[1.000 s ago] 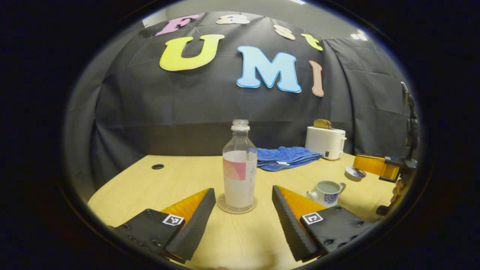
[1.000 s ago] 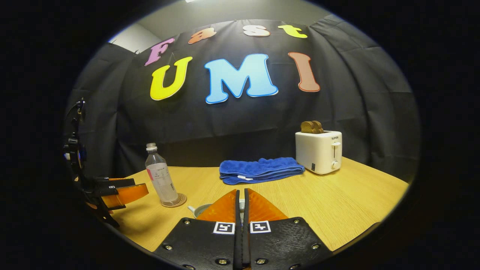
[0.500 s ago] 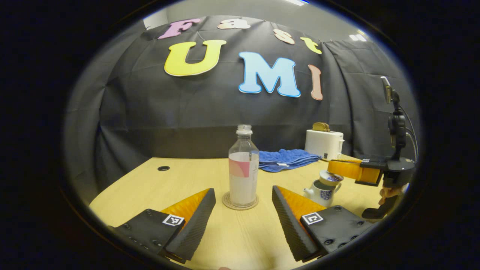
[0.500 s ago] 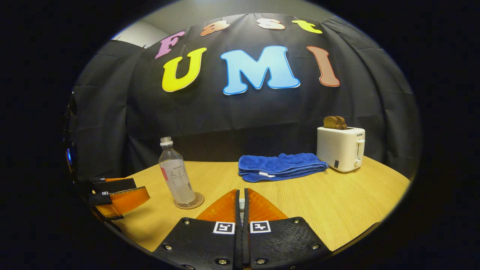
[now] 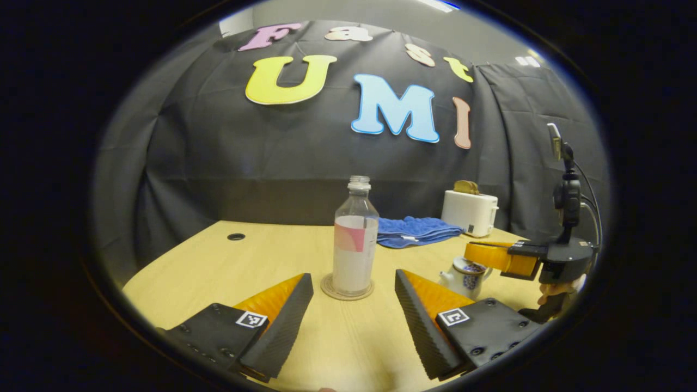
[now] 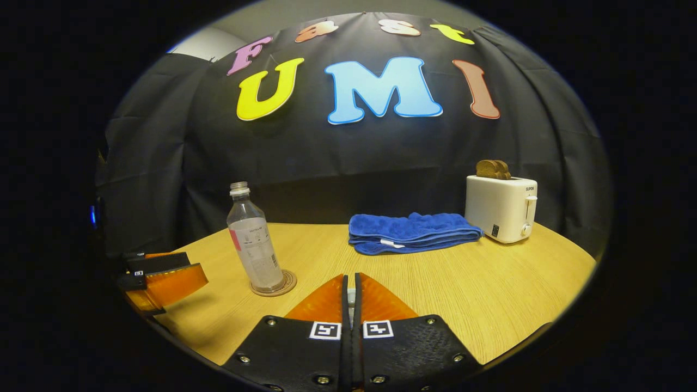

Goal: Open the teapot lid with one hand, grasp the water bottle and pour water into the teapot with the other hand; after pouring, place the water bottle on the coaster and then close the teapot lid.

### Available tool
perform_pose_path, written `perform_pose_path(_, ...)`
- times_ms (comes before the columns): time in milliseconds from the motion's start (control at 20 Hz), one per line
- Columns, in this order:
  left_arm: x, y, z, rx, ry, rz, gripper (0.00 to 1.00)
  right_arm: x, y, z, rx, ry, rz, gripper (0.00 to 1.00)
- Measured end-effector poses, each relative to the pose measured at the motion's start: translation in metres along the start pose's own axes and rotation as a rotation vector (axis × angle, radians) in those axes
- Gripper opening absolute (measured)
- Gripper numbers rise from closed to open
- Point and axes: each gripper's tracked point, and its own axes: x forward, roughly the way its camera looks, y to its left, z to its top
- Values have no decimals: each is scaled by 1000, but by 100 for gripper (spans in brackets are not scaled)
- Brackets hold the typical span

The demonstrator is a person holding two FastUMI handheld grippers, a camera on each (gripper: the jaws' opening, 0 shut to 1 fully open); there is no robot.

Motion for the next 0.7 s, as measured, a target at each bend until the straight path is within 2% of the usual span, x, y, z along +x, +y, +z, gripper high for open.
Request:
perform_pose_path(200,-1,-4,-4,-9,6,-3,100,0,0,-3,20,1,12,0)
perform_pose_path(250,-3,-6,-4,-7,7,-4,100,-1,0,-3,21,3,13,8)
perform_pose_path(400,-6,-11,-2,4,2,3,100,-8,-3,5,27,-19,-3,22)
perform_pose_path(450,-9,-13,1,4,-6,9,100,-13,-6,11,27,-36,-19,35)
perform_pose_path(700,-30,-19,10,17,-60,65,100,-55,7,31,-7,-123,-41,37)
